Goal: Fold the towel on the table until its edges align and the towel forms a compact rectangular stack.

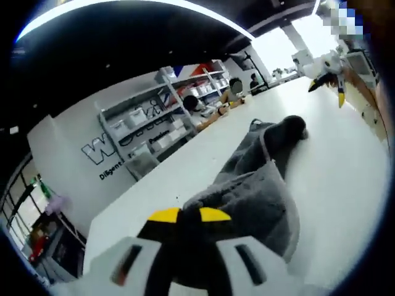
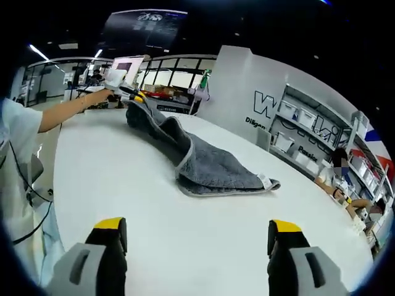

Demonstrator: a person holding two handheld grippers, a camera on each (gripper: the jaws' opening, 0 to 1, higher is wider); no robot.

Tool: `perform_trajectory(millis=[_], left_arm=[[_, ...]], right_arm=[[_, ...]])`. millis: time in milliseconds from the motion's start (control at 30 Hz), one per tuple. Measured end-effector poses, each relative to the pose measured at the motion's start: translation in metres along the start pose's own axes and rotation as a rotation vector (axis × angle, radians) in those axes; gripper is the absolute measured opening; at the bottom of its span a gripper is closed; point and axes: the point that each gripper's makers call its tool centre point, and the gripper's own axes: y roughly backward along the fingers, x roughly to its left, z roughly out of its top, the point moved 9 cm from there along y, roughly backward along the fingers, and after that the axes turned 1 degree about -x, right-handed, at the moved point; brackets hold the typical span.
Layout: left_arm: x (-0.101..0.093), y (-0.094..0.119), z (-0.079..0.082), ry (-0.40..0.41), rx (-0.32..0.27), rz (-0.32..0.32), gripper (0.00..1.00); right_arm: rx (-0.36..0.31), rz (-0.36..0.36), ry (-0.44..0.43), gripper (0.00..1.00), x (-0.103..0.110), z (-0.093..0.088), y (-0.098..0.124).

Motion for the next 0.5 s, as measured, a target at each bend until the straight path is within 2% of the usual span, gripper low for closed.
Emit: perform_trajectory(millis=[267, 367, 500], left_arm=[[-0.004, -0.004, -0.033, 0.089, 0.034, -0.004, 0.12], [-0.005, -0.007, -0.042, 0.102, 0.054, -0.002, 0.12], [-0.005, -0.007, -0.050, 0.131, 0.045, 0.008, 0.12]], right_arm=[[0.010, 0.007, 0.008, 0.99, 0.003, 0.002, -0.005], [0.013, 0.012, 0.011, 0.99, 0.005, 0.002, -0.007], [0.029, 0.012, 0.015, 0.99, 0.006, 0.000, -0.011]])
